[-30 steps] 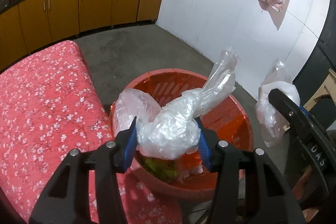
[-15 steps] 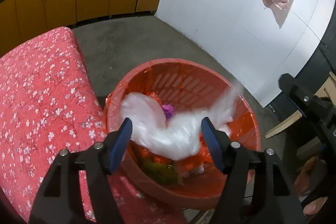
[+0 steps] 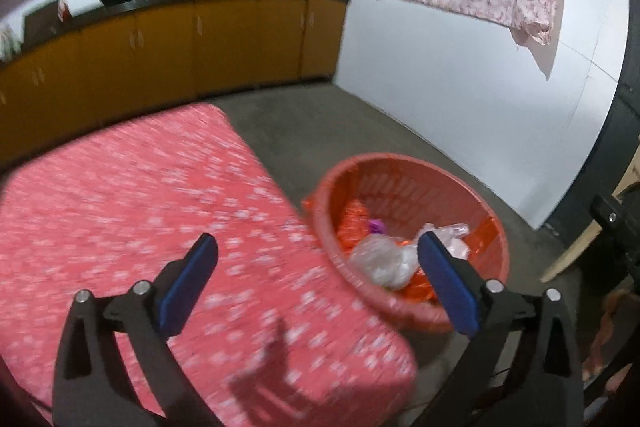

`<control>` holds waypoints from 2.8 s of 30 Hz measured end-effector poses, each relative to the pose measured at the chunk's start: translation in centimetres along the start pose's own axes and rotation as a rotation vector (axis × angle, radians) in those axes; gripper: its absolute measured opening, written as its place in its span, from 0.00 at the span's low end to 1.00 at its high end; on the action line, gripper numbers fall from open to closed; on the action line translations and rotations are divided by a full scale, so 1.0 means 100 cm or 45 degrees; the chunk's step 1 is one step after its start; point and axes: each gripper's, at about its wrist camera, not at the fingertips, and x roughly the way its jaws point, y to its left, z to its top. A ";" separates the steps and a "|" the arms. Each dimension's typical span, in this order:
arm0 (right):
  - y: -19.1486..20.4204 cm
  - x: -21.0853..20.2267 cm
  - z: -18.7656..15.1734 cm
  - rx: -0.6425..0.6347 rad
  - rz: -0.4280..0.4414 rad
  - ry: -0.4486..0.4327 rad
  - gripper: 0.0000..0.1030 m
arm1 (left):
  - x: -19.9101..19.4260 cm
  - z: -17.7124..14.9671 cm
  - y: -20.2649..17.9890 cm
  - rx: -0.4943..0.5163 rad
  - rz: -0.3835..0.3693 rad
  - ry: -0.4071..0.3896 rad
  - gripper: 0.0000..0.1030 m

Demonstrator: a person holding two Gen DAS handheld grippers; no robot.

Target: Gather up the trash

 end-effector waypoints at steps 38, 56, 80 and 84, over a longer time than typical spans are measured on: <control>0.075 -0.144 -0.069 -0.288 0.004 -0.052 0.98 | -0.210 -0.105 0.035 0.024 0.396 -0.202 0.96; 0.077 -0.150 -0.069 -0.266 0.017 -0.060 0.98 | -0.213 -0.110 0.034 0.014 0.352 -0.194 0.96; 0.076 -0.147 -0.072 -0.236 0.031 -0.024 0.98 | -0.213 -0.112 0.037 -0.006 0.351 -0.190 0.96; 0.076 -0.147 -0.072 -0.237 0.031 -0.024 0.98 | -0.213 -0.112 0.037 -0.008 0.350 -0.189 0.96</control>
